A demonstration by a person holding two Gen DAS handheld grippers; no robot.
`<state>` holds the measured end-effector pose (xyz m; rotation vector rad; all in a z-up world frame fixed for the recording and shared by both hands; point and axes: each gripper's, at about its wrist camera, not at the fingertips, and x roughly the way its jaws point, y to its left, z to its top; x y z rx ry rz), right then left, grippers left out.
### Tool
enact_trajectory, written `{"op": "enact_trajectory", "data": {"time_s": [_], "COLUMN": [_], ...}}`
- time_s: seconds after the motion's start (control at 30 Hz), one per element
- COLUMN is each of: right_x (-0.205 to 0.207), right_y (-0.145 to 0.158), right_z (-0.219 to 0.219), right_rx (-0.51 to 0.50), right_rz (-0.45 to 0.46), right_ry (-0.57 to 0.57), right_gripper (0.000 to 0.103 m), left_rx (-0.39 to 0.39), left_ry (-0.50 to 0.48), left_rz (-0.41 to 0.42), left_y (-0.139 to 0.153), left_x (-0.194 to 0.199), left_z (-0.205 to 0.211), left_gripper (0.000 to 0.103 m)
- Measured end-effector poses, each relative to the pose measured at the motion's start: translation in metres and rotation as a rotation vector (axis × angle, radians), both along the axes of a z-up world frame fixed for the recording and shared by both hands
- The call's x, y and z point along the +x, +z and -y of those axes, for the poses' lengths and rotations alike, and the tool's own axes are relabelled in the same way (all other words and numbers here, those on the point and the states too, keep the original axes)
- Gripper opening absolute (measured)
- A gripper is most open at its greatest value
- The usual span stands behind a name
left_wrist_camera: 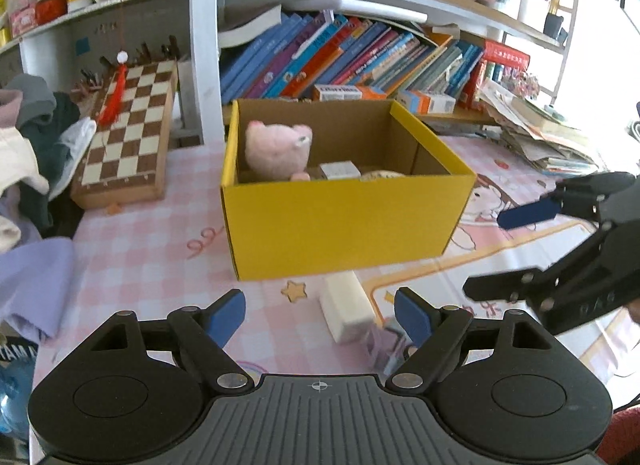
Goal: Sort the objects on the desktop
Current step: 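Move the right tool toward the grey toy car while the left tool approaches the white foam block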
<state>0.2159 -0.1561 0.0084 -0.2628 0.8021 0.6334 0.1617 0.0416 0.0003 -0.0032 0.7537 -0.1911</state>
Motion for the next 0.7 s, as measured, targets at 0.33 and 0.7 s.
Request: {"op": "enact_trajectory", "data": {"time_s": [0.33,0.7], "right_x": [-0.029,-0.058], "right_y": [-0.032,-0.052], "right_z": [-0.004,-0.018], "right_rx": [-0.028,-0.046], "right_rz": [-0.064,-0.091], "right_ry": [-0.073,-0.094], "right_gripper": [0.087,0.082], "left_rx": [0.033,0.088], "left_ry": [-0.007,0.063], "left_rz": [-0.061,-0.090], "left_y": [-0.021,-0.039], "left_x": [-0.022,-0.041], "left_z": [0.003,0.004], "left_gripper": [0.084,0.084]}}
